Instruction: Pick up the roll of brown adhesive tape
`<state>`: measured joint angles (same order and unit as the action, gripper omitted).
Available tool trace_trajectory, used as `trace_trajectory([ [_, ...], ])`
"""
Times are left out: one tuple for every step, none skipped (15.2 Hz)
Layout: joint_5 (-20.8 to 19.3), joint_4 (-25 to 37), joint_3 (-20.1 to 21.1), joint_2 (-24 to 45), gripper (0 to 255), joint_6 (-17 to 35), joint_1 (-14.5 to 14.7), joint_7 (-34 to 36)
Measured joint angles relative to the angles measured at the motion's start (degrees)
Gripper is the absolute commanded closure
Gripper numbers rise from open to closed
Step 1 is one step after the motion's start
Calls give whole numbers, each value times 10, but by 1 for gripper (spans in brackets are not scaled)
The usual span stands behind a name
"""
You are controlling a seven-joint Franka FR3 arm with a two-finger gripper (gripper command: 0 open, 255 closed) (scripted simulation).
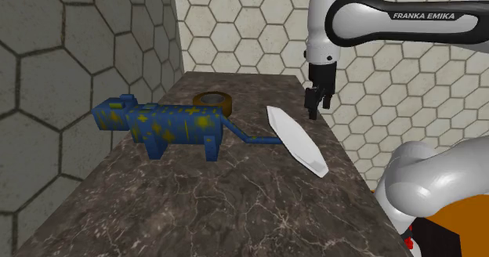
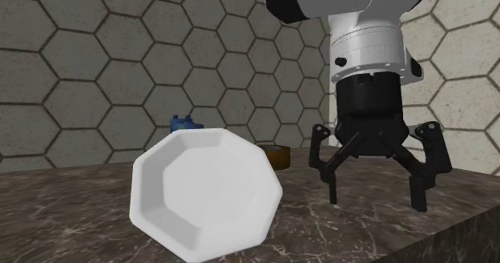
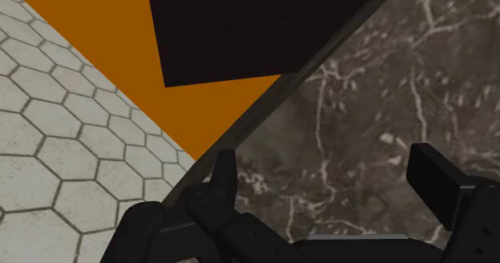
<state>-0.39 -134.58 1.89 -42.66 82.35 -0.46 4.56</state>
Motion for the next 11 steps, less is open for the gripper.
trace_trajectory([
  [0, 0, 0, 0, 0, 0, 0, 0],
  [3, 8, 3, 11, 0, 3, 1, 3],
  [6, 19, 6, 27, 0, 8, 2, 7],
  [8, 34, 8, 46, 0, 12, 3, 9],
  [11, 49, 12, 65, 0, 16, 4, 14],
  [16, 64, 18, 86, 0, 21, 6, 21],
  [20, 85, 23, 110, 0, 24, 7, 27],
  [23, 100, 26, 128, 0, 27, 8, 31],
  [25, 119, 30, 149, 0, 28, 9, 36],
  [26, 141, 34, 174, 0, 31, 10, 40],
  [28, 163, 37, 197, 0, 32, 11, 44],
])
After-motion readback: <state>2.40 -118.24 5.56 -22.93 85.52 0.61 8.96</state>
